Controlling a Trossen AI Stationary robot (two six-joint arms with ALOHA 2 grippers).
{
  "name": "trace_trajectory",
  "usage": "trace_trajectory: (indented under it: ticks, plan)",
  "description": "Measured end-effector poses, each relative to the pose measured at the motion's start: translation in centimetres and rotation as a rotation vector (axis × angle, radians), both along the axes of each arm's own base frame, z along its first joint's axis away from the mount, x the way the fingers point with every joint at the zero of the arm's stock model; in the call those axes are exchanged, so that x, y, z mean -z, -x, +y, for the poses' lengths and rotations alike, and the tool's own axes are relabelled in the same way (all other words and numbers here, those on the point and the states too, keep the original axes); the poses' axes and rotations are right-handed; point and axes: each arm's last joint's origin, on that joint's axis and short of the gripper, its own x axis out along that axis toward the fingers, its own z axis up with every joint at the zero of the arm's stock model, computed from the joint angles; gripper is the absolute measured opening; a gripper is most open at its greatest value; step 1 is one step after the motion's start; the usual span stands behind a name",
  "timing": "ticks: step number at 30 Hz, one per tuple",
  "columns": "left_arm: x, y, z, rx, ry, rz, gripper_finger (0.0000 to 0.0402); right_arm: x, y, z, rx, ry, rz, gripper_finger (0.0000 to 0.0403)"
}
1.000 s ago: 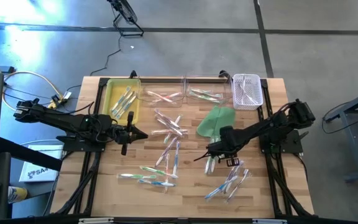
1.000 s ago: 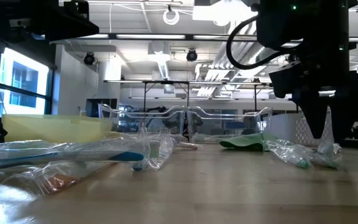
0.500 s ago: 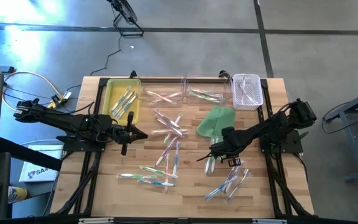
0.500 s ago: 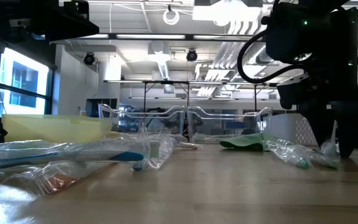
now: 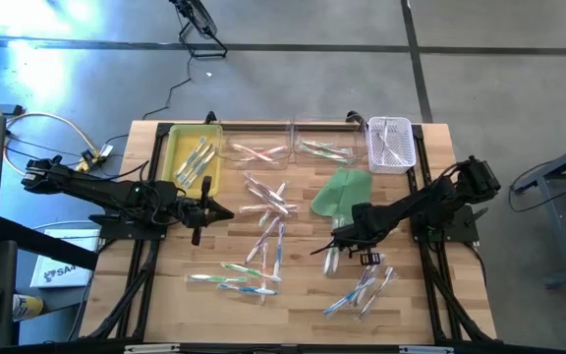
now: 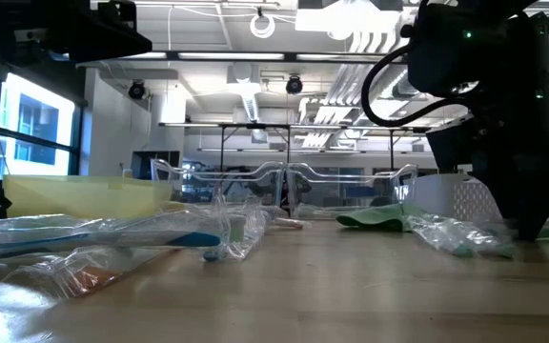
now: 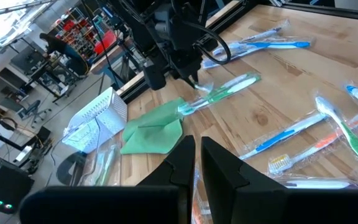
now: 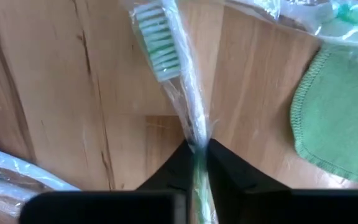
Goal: Pick & Place Toothbrushes
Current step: Put the green toothbrush into the right transparent bin
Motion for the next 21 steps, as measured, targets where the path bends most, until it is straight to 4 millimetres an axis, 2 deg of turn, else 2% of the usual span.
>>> trace_trajectory:
  ticks: [9,21]
  plan:
    - [0.0,0.0,0.0,0.000,0.000,0.000,0.0021,-0.3,-0.1,0.1,0.046,0.009,0.012,0.0014]
    - [0.0,0.0,0.0,0.000,-0.001,0.000,0.0021,-2.8,-1.8,0.6,0.040,-0.018,-0.012,0.0010]
